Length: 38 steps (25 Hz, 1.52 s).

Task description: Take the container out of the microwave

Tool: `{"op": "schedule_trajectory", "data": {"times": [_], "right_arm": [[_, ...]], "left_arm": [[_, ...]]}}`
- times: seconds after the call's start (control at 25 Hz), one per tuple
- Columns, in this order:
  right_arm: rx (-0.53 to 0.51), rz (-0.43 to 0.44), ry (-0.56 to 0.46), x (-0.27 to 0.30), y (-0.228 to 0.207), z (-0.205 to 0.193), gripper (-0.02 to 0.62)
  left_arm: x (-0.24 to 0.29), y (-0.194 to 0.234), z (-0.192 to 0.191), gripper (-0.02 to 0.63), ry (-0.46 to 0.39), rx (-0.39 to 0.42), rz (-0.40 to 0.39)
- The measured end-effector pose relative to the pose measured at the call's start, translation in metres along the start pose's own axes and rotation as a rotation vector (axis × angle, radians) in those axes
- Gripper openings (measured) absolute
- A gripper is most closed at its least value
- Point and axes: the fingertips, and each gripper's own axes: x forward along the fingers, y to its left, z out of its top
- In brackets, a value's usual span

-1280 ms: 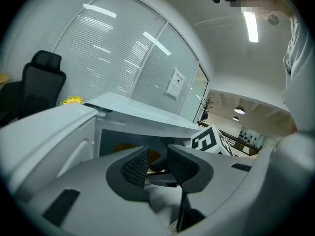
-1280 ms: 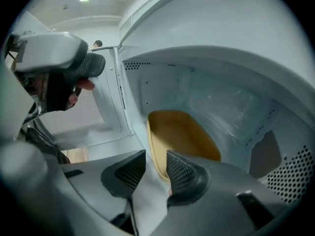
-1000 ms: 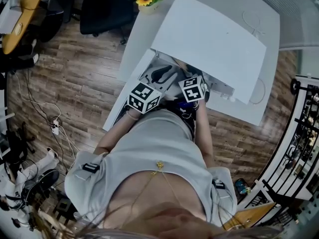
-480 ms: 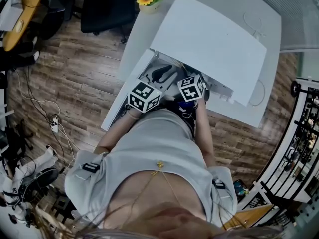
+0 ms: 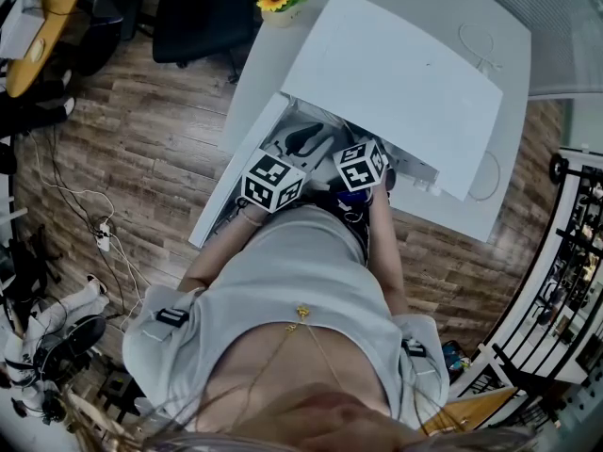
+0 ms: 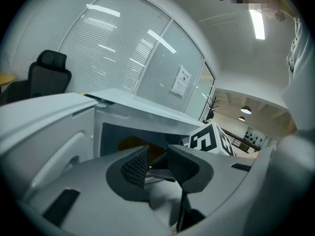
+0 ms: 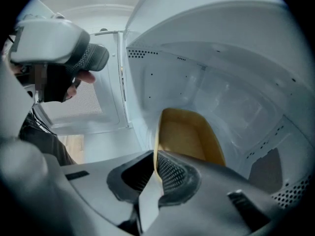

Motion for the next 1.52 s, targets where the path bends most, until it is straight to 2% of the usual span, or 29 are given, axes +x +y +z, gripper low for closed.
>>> {"op": "schedule_trajectory", "data": {"times": [1.52], "right_arm": [[-0.023,0.000,0.005,-0.006,-0.008,-0.011,0.032]], "left_arm": [[0.009,-0.007,-0.003,0.118,0.007,0.000,0.017]]}}
